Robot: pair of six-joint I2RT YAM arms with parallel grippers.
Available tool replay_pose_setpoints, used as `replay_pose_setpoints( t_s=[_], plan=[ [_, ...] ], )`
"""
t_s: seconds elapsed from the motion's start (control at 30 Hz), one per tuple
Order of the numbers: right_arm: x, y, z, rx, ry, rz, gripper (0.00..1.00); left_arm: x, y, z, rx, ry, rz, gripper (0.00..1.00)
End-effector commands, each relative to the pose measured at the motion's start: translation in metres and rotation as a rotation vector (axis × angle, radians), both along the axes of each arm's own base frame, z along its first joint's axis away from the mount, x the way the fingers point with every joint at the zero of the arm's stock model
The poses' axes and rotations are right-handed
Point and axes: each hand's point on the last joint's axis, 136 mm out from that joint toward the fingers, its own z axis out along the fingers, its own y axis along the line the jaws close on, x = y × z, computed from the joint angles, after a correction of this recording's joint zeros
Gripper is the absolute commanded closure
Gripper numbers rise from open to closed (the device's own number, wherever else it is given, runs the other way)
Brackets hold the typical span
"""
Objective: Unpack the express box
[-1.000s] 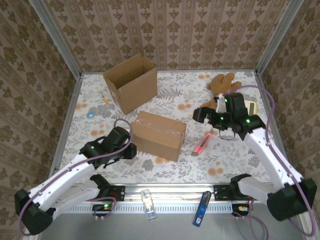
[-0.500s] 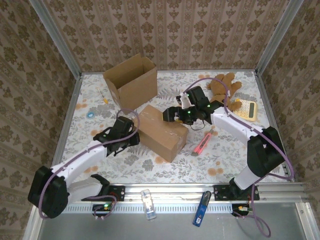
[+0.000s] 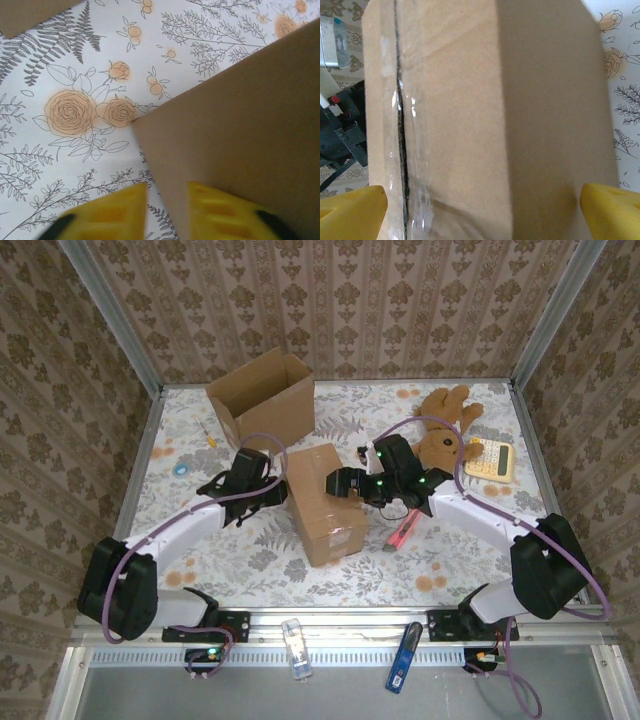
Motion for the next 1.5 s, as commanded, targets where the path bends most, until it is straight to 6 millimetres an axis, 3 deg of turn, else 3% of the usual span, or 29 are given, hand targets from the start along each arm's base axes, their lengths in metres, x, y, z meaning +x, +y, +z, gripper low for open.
replay_pose_setpoints(
  t_s=[0.0,0.17,0.27,0.37,0.53,0.57,0.8,1.0,1.1,1.47],
  plan=[
    [0.004,-0.003,0.015,0.007,-0.045,-0.035,0.00,-0.009,0.020,0.014,0.052,0.010,0.052,0.59],
    [0.006,-0.005,0.015,-0.009,-0.048,-0.050,0.00,-0.047,0.059,0.019,0.103,0.105,0.136,0.33],
    [0.007,-0.007,0.014,-0.015,-0.050,-0.058,0.00,-0.061,0.053,0.036,-0.007,0.093,0.105,0.19],
    [0.007,-0.007,0.014,-0.018,-0.048,-0.060,0.00,-0.059,0.038,0.062,-0.180,0.031,0.072,0.01],
    [0.007,-0.010,0.010,-0.031,-0.040,-0.067,0.00,-0.051,0.000,0.096,-0.429,-0.041,-0.031,0.00],
    [0.006,-0.012,0.020,-0.018,-0.062,-0.071,0.00,-0.048,-0.005,0.098,-0.453,-0.041,-0.041,0.00],
    [0.005,-0.014,0.022,-0.012,-0.065,-0.081,0.00,-0.029,-0.034,0.099,-0.579,-0.025,-0.099,0.00],
    [0.004,-0.013,0.018,-0.004,-0.054,-0.086,0.00,-0.023,-0.045,0.082,-0.579,0.027,-0.107,0.00],
    [0.005,-0.012,0.017,0.003,-0.053,-0.086,0.00,-0.030,-0.057,0.072,-0.563,0.063,-0.139,0.00],
    [0.005,-0.009,0.014,0.023,-0.047,-0.084,0.00,-0.038,-0.059,0.033,-0.493,0.154,-0.118,0.00]
  ],
)
